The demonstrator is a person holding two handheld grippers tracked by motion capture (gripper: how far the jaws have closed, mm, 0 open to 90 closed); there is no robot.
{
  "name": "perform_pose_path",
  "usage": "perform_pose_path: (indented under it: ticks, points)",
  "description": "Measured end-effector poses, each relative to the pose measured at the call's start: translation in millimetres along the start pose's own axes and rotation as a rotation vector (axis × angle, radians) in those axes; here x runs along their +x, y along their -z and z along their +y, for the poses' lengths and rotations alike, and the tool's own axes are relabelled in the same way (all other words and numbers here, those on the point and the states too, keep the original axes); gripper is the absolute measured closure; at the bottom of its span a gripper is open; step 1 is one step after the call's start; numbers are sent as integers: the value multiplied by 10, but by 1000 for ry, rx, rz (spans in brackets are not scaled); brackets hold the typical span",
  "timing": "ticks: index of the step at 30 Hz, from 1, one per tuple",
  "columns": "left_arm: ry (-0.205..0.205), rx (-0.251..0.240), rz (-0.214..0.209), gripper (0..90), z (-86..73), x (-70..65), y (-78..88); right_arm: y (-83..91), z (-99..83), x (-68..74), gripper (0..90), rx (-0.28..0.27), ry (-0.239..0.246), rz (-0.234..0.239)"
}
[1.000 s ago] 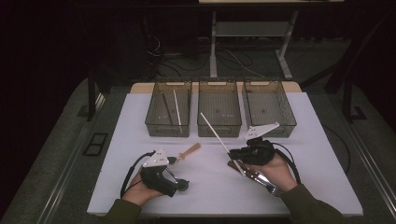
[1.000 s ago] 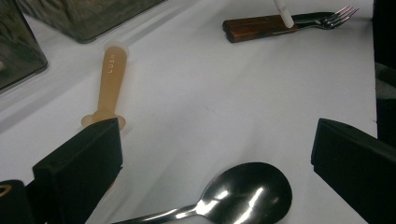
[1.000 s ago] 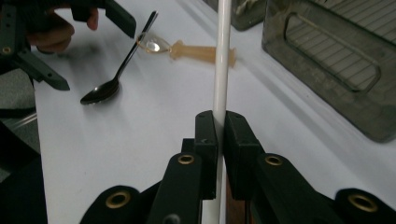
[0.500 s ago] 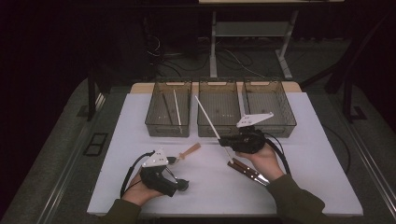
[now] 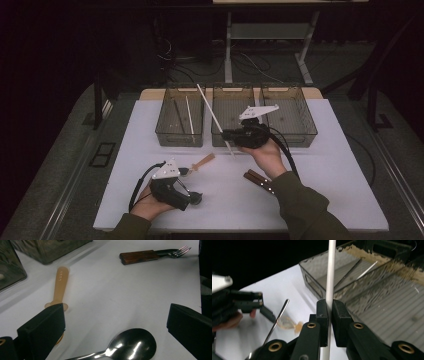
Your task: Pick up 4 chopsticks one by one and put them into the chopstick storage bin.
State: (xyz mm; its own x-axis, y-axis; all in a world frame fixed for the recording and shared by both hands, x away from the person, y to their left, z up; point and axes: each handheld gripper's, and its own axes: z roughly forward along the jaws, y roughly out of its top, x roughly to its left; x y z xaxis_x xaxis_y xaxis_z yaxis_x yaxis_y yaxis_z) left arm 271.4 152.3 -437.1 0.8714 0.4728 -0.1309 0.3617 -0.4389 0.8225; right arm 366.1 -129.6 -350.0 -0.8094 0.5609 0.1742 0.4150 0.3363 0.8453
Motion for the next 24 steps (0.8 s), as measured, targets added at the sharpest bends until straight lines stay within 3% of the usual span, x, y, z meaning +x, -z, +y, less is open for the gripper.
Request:
perform_pose_path:
  ticks: [11,24]
  points:
    - [-1,-2,3,4,3,-5,0,-230,332,-12,842,-61,-1,-43]
    - [2,-11,6,4,4,-4,3,-669,680,-28,842,-111,-18,-72]
